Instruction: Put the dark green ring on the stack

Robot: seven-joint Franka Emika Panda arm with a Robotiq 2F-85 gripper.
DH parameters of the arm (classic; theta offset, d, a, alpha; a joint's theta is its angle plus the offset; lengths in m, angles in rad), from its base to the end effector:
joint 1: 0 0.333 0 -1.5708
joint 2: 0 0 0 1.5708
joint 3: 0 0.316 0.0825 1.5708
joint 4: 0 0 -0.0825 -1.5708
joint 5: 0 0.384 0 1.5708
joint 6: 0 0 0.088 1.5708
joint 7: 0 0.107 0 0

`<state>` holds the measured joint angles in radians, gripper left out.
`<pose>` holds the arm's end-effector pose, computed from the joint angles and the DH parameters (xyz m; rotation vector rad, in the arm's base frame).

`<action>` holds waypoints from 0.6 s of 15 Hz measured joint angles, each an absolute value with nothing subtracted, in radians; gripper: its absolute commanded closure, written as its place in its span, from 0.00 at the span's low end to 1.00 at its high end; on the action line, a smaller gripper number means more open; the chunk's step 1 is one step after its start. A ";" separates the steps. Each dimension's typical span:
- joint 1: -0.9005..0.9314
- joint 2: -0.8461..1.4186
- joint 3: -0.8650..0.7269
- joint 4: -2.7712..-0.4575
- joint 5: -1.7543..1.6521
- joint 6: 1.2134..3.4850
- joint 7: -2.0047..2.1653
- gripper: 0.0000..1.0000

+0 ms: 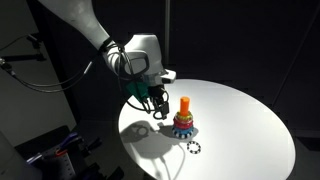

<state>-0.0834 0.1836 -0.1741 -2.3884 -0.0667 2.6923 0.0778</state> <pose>0.4990 -0.1302 0.2554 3.0335 -0.4154 0.1777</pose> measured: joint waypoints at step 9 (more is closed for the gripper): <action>-0.119 0.127 -0.178 -2.261 -0.067 2.597 0.098 0.53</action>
<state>-0.1188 0.1266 -0.1779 -2.2615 -0.0667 2.5973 0.0976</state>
